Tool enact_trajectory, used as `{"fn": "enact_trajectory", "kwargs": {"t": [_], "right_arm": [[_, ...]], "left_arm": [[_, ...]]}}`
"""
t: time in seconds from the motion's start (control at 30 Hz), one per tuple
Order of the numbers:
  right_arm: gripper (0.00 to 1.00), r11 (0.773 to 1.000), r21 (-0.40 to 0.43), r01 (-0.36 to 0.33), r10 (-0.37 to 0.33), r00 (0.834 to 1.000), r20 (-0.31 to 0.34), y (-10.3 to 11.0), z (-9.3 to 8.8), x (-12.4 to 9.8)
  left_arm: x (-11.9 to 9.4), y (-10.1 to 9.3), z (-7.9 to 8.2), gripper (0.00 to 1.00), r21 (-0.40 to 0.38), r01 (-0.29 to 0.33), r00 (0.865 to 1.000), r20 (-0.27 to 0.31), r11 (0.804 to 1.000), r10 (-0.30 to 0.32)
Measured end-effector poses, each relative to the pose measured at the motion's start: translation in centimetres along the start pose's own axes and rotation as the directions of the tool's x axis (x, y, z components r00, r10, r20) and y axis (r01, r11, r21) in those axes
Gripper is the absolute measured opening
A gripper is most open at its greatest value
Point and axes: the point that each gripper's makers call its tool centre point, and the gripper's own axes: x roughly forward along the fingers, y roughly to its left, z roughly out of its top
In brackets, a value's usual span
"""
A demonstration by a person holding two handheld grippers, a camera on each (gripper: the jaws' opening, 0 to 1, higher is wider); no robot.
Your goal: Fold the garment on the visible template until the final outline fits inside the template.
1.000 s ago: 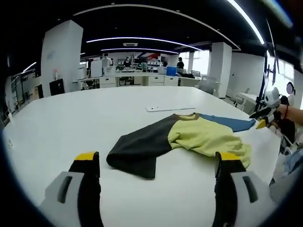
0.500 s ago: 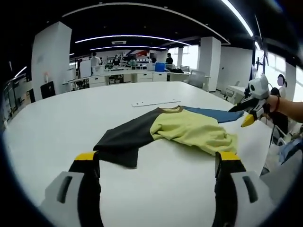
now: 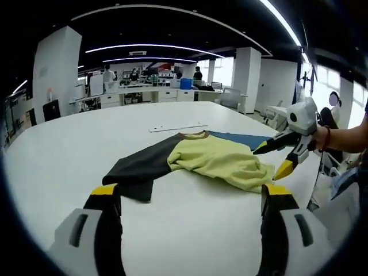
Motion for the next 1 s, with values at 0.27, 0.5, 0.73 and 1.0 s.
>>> {"fn": "enact_trajectory", "kwargs": {"t": [0.27,0.5,0.73,1.0], "right_arm": [[0.50,0.999,-0.042,-0.008,0.006,1.000,-0.030,1.9,-1.1,2.0],[0.26,0.999,-0.023,0.043,-0.045,0.996,-0.073,1.0,-2.4,3.5],[0.23,0.996,-0.014,0.087,-0.088,0.988,-0.128,0.0,-3.9,4.1],[0.06,0.991,-0.033,0.128,-0.131,0.984,-0.119,-1.4,-3.9,4.0]], "left_arm": [[-0.5,-0.6,-0.7,0.95,-0.002,-0.005,1.000,0.000,1.000,0.005],[-0.6,-1.2,-1.5,0.92,-0.030,0.005,1.000,-0.011,1.000,-0.005],[-1.0,-1.3,-2.5,0.90,-0.032,0.013,0.999,-0.042,0.999,-0.014],[-0.4,-1.8,-2.8,0.89,-0.047,0.025,0.998,-0.049,0.999,-0.027]]}}
